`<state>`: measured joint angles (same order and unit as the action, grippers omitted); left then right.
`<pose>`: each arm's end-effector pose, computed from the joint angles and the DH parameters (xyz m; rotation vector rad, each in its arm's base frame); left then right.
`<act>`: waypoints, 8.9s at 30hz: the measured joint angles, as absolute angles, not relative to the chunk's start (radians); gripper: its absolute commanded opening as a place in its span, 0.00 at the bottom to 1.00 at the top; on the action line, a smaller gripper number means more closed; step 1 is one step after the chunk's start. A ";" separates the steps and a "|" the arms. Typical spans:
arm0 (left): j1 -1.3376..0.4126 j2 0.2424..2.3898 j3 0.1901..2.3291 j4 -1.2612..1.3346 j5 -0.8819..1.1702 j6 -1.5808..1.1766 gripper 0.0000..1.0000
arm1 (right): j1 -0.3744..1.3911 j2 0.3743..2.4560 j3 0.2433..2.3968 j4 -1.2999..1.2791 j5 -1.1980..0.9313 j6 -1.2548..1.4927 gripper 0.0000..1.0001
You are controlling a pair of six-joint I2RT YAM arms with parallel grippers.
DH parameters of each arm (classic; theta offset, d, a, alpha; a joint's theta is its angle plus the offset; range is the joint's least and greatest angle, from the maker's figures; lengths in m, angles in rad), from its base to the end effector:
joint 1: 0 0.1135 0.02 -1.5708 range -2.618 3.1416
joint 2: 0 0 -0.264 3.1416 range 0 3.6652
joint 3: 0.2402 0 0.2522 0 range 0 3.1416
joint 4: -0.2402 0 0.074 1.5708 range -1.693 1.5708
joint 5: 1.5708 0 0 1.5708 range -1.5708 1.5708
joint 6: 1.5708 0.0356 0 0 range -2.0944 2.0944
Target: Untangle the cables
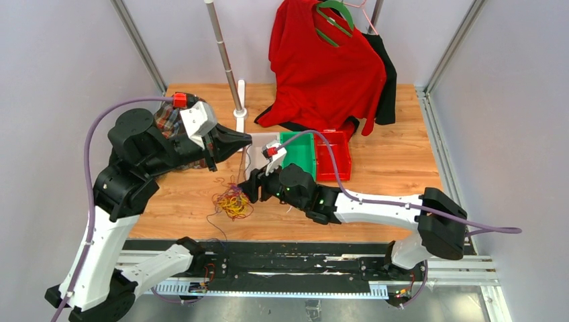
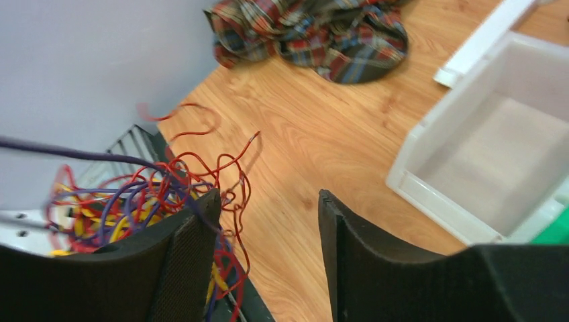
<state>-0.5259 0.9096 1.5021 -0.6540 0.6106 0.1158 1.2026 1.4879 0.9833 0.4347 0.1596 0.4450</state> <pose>0.1027 -0.0832 0.5021 0.9629 1.3808 -0.8070 0.1314 0.3249 0.3031 -0.5288 1.6834 1.1082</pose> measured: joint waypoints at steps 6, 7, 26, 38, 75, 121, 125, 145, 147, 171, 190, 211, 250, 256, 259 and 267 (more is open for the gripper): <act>-0.526 0.940 1.572 -0.661 0.611 0.116 0.00 | 1.161 1.499 0.881 0.478 0.213 0.540 0.52; -0.526 0.946 1.581 -0.669 0.611 0.117 0.00 | 1.141 1.495 0.857 0.501 0.216 0.569 0.51; -0.526 1.252 2.167 -0.593 0.612 0.166 0.00 | 0.994 1.219 0.593 0.438 0.463 0.616 0.55; -0.526 1.316 2.286 -0.570 0.533 0.241 0.00 | 0.994 1.114 0.552 0.373 0.479 0.582 0.61; -0.526 1.056 1.822 -0.643 0.648 0.232 0.00 | 1.119 1.473 1.047 0.517 -0.064 0.218 0.52; -0.526 1.018 1.650 -0.570 0.577 0.255 0.00 | 1.061 1.090 0.947 0.218 0.150 0.147 0.71; -0.526 1.004 1.594 -0.588 0.595 0.256 0.00 | 0.994 1.092 1.002 0.113 0.092 0.115 0.73; -0.535 0.982 1.535 -0.589 0.629 0.246 0.02 | 0.958 1.414 1.122 0.319 -0.245 0.277 0.01; -0.535 0.980 1.531 -0.588 0.630 0.239 0.07 | 0.939 1.422 1.118 0.345 -0.230 0.298 0.01; -0.539 0.886 1.198 -0.963 0.305 0.587 0.60 | 0.424 1.308 0.959 0.145 0.057 0.334 0.01; -0.539 0.872 1.199 -1.131 0.267 0.603 0.66 | 0.431 1.578 1.123 -0.125 0.306 0.258 0.14; -0.539 0.921 1.223 -1.137 0.231 0.674 0.53 | 0.439 1.637 1.269 -0.344 0.251 0.191 0.66; -0.394 0.874 0.615 -0.741 0.304 0.711 0.39 | 0.949 1.486 0.883 0.107 -0.062 0.579 0.69; -0.394 0.839 0.609 -0.735 0.326 0.752 0.41 | 1.013 1.652 0.943 0.147 -0.097 0.614 0.54; -0.395 0.815 0.595 -0.729 0.344 0.789 0.42 | 1.016 1.674 0.922 0.174 -0.102 0.636 0.35; -0.556 0.798 0.520 -0.674 0.286 0.868 0.44 | 1.015 1.626 0.742 0.303 -0.086 0.723 0.06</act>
<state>-0.5560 0.7982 0.5198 -0.6743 0.2855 0.8680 1.0153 1.6257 0.7418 0.3035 -0.0864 0.7231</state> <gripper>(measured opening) 0.435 0.093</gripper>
